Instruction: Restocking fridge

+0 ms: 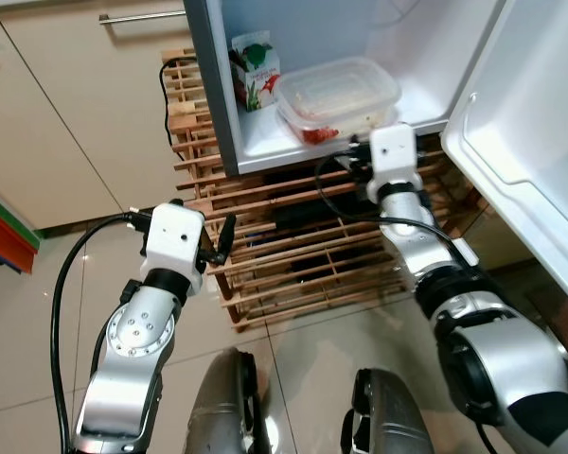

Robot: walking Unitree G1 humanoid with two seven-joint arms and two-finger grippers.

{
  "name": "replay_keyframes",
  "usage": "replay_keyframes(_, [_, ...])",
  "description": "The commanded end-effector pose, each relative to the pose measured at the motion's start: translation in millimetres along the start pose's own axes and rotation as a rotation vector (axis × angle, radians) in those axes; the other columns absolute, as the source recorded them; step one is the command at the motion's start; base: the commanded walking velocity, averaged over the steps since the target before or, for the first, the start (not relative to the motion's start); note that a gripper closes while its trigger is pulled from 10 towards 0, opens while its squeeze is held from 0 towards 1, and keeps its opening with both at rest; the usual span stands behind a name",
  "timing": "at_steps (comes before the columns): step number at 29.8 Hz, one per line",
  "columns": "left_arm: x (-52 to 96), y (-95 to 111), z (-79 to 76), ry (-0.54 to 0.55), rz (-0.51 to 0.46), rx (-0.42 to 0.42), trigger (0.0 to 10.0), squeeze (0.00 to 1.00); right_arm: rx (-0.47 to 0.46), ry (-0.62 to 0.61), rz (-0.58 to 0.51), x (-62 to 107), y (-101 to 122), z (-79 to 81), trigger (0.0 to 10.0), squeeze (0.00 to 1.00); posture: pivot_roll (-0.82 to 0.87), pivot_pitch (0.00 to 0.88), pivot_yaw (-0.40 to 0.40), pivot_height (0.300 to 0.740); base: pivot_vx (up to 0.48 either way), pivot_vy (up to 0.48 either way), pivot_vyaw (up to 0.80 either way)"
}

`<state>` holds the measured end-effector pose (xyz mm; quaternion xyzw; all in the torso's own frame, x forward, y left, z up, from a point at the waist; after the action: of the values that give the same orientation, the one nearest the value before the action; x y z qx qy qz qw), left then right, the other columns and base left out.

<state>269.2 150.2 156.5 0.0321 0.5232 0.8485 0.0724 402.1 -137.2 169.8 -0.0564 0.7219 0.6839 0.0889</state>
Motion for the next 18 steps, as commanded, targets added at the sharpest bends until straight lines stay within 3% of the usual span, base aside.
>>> replay_keyframes(1, [-0.4, -1, 0.4, -0.007, 0.005, -0.002, 10.0, 0.00, -0.071, 0.051, -0.020, 0.6, 5, 14.5, 10.0, 0.00, 0.17, 0.185, 0.047, 0.641, 0.000, 0.000, 0.00])
replay_keyframes(4, [-2.7, 0, -0.1, -0.003, 0.003, -0.004, 10.0, 0.00, -0.203, 0.156, -0.010, 7.9, 4, 43.6, 10.0, 0.00, 0.16, 0.177, 0.039, 0.641, 0.000, 0.000, 0.00])
replay_keyframes(5, [-2.7, 0, -0.1, -0.003, 0.003, -0.004, 10.0, 0.00, -0.203, 0.156, -0.010, 7.9, 4, 43.6, 10.0, 0.00, 0.16, 0.177, 0.039, 0.641, 0.000, 0.000, 0.00])
replay_keyframes(6, [-5.2, 1, -0.3, 0.006, -0.004, 0.003, 10.0, 0.00, -0.310, 0.214, 0.023, 15.7, 0, 64.4, 10.0, 0.00, 0.16, 0.172, 0.033, 0.641, 0.000, 0.000, 0.00])
replay_keyframes(11, [-11.6, 3, -0.7, 0.024, -0.018, 0.017, 10.0, 0.00, -0.371, 0.225, 0.049, 26.8, -8, 74.5, 10.0, 0.00, 0.15, 0.149, 0.014, 0.641, 0.000, 0.000, 0.00])
replay_keyframes(14, [-18.0, 6, -0.3, 0.053, -0.039, 0.055, 10.0, 0.00, -0.369, 0.240, 0.052, 36.8, -14, 71.7, 10.0, 0.00, 0.13, 0.131, 0.004, 0.641, 0.000, 0.000, 0.00])
replay_keyframes(18, [-25.3, 11, -6.1, 0.048, -0.058, 0.071, 10.0, 0.00, -0.364, 0.244, 0.054, 34.7, -14, 65.6, 10.0, 0.00, 0.10, 0.108, -0.003, 0.641, 0.062, 0.000, 0.00])
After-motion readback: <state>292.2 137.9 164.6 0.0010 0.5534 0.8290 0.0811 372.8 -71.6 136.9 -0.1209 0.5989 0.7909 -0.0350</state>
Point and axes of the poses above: a point about 5 cm out from each wrist's last joint towards the gripper, its own x axis pointing back from the gripper into the wrist, its own y axis along the axis of the wrist's last joint, z = x × y, the point moved 1 cm from there along -x, pointing out of the wrist towards the gripper, and after that the axes turned 13 degrees about -x, right-handed, at the moved point
